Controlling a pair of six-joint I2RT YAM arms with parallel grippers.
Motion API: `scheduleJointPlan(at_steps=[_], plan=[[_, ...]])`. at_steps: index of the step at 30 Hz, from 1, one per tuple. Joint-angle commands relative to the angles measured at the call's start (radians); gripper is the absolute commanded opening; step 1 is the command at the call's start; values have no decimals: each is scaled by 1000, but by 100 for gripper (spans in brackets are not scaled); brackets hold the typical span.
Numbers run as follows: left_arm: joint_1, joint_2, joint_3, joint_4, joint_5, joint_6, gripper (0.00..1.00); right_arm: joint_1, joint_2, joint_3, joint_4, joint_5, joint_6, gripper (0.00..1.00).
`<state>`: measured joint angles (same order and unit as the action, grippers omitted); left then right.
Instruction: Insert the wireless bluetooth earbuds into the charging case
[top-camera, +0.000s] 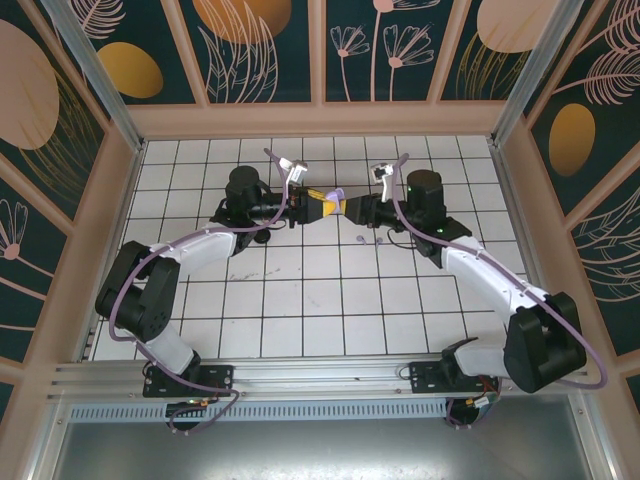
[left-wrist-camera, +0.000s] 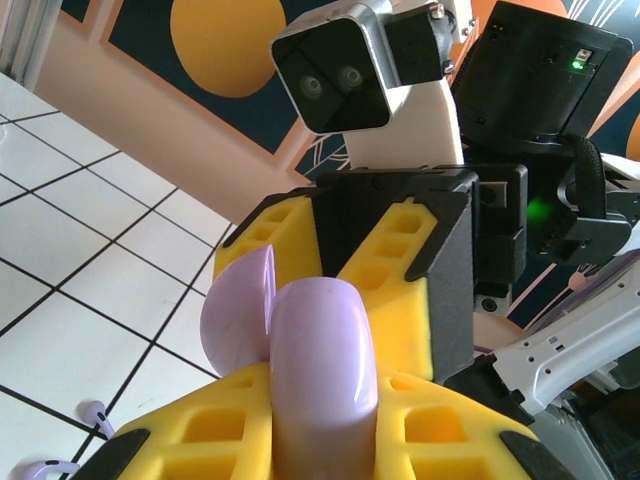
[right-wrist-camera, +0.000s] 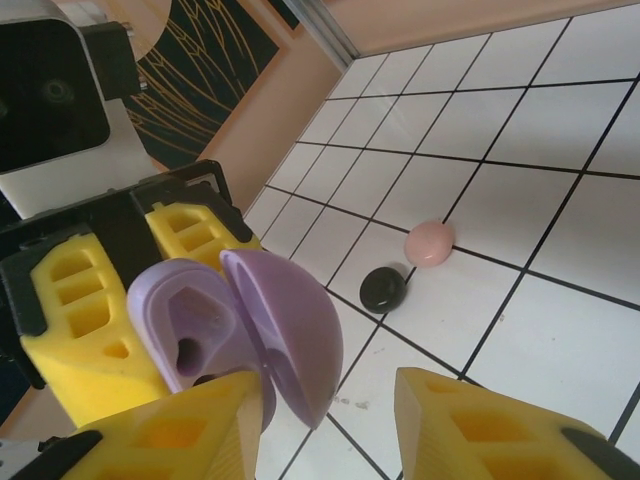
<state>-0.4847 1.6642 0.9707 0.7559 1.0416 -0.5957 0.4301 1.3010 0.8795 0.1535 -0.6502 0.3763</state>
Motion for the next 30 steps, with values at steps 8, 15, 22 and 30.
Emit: scheduleJointPlan(at_steps=[8,15,22,30], plan=[[-2,8,8,43,35,-9,0,7,34,52,23,38,2,27],[-4,20,8,45,37,-13,0,25,57,87,15,24,0,23],[-5,26,7,46,14,-19,0,42,74,117,-18,32,-23,0],[-2,17,37,-81,-96,79,49,32,76,171,-148,141,-99,0]])
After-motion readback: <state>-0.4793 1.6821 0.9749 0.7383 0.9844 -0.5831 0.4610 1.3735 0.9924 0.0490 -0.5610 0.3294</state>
